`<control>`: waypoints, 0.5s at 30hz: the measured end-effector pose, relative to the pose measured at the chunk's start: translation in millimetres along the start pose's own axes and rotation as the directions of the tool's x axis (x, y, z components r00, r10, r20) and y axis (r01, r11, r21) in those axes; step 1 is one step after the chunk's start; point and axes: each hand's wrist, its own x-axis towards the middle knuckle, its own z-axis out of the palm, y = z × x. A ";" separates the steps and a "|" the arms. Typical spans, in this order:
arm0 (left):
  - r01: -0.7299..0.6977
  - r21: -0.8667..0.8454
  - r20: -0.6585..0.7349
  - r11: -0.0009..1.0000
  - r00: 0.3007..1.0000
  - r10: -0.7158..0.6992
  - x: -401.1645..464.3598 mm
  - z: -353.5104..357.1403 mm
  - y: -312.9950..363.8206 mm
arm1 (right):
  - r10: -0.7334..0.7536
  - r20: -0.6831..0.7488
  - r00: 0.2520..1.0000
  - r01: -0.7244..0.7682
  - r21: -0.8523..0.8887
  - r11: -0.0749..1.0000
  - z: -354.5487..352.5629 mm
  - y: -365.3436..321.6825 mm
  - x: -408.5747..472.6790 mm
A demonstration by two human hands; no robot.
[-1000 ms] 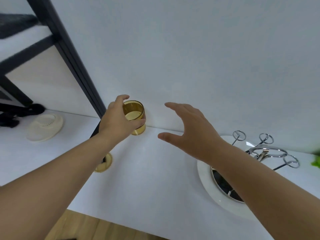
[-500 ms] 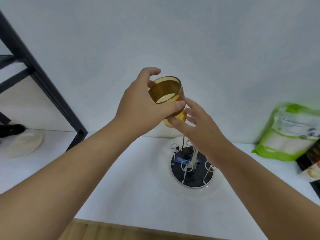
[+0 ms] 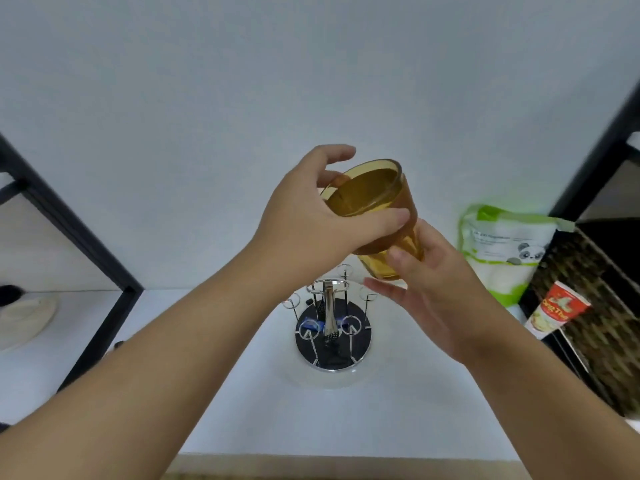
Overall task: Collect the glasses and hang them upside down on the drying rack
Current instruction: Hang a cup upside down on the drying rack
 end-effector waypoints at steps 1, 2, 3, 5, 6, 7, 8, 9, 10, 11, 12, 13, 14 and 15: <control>0.026 -0.053 0.014 0.998 1.000 -0.025 -0.4 4.4 2.0 | 0.011 0.017 1.000 -0.013 0.110 0.994 -2.8 -1.5 -4.4; 0.048 -0.096 0.028 0.994 0.999 -0.045 -1.0 9.0 3.6 | 0.014 0.024 1.000 -0.019 0.204 0.979 -4.4 -1.6 -8.0; 0.062 -0.126 0.042 0.990 0.997 -0.057 -1.6 13.6 4.5 | 0.018 0.018 1.000 -0.023 0.289 0.957 -4.8 -1.0 -11.5; 0.077 -0.167 0.064 0.983 0.996 -0.067 -2.8 22.7 3.9 | 0.045 -0.008 0.999 -0.037 0.428 0.903 -4.0 2.8 -16.7; 0.082 -0.183 0.068 0.980 0.995 -0.070 -3.6 26.4 2.3 | 0.064 -0.016 0.998 -0.049 0.479 0.877 -3.4 5.6 -18.8; 0.083 -0.191 0.071 0.978 0.995 -0.071 -5.0 29.6 -0.4 | 0.079 -0.021 0.997 -0.056 0.525 0.849 -3.0 8.7 -21.0; 0.084 -0.191 0.076 0.978 0.995 -0.070 -7.3 32.2 -2.8 | 0.088 -0.025 0.996 -0.058 0.570 0.820 -2.3 10.9 -23.8; 0.079 -0.189 0.087 0.979 0.994 -0.064 -9.9 34.1 -6.3 | 0.089 -0.028 0.996 -0.054 0.612 0.789 -2.0 13.1 -26.8; 0.076 -0.194 0.103 0.978 0.993 -0.057 -13.0 35.3 -9.5 | 0.089 -0.027 0.996 -0.050 0.654 0.755 -1.5 15.6 -30.0; 0.075 -0.208 0.125 0.975 0.991 -0.049 -15.9 35.7 -13.1 | 0.091 -0.026 0.995 -0.048 0.690 0.722 -1.5 18.8 -33.7; 0.080 -0.227 0.147 0.971 0.988 -0.047 -18.7 35.5 -15.9 | 0.099 -0.029 0.995 -0.049 0.717 0.695 -1.9 22.9 -37.5; 0.098 -0.245 0.163 0.965 0.985 -0.058 -20.9 35.0 -19.9 | 0.107 -0.034 0.994 -0.048 0.734 0.678 -3.0 27.6 -41.7; 0.135 -0.260 0.170 0.956 0.981 -0.093 -22.2 34.4 -25.2 | 0.111 -0.039 0.993 -0.046 0.743 0.667 -4.4 32.5 -46.1; 0.185 -0.263 0.167 0.947 0.975 -0.144 -22.0 33.8 -35.4 | 0.111 -0.042 0.993 -0.042 0.752 0.658 -5.8 37.5 -50.6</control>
